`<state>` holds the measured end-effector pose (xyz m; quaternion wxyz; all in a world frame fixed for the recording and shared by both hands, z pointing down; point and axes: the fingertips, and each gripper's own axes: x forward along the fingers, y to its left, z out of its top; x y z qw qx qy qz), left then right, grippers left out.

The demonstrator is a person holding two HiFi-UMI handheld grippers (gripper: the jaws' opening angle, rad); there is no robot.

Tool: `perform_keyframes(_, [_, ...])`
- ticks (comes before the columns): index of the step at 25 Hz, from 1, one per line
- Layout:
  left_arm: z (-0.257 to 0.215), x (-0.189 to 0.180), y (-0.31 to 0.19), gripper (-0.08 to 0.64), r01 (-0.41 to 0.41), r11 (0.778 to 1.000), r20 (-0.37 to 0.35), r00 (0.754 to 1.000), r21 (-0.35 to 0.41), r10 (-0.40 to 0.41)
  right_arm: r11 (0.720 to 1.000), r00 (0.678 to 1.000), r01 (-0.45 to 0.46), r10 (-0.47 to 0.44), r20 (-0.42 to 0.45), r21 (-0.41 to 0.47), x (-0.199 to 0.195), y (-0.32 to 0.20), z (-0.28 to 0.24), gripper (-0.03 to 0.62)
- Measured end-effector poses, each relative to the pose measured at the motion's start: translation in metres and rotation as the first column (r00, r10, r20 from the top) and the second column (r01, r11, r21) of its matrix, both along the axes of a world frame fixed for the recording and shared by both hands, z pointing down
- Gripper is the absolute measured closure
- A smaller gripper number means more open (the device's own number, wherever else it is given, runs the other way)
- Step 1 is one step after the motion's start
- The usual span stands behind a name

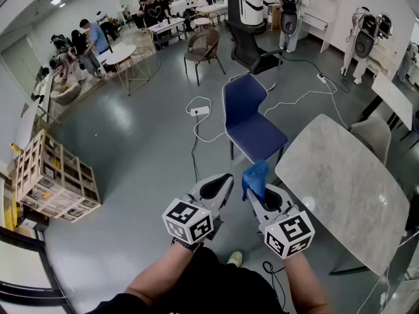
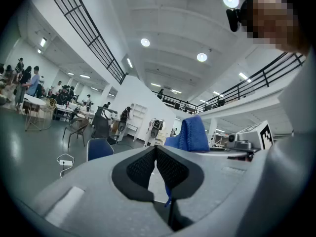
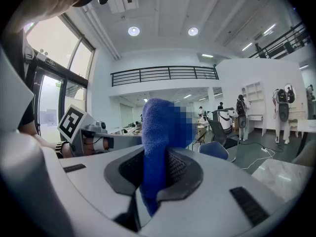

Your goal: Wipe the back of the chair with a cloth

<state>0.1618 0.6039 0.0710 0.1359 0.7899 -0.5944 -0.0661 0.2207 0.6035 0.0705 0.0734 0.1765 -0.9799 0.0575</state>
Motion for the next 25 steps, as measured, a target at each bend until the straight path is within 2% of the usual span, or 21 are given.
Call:
perform_keyframes(5, [0.003, 0.004, -0.033, 0.541, -0.007, 1.000, 0.001, 1.000, -0.014, 0.007, 1.000, 1.000, 0.007, -0.007, -0.008, 0.005, -0.001, -0.029, 0.003, 0.526])
perform_keyframes(13, [0.015, -0.027, -0.088, 0.541, -0.024, 1.000, 0.008, 1.000, -0.008, 0.025, 1.000, 0.999, -0.010, 0.010, -0.042, 0.008, -0.036, -0.078, 0.019, 0.526])
perform_keyframes(18, [0.019, -0.084, -0.141, 0.540, -0.033, 0.999, -0.003, 0.999, 0.011, 0.033, 0.999, 0.999, -0.034, 0.034, -0.025, -0.019, -0.083, -0.132, 0.022, 0.525])
perform_keyframes(25, [0.010, -0.181, -0.207, 0.541, -0.088, 0.996, 0.032, 0.996, 0.032, 0.087, 0.994, 0.994, -0.104, 0.104, -0.014, -0.029, -0.173, -0.212, 0.013, 0.523])
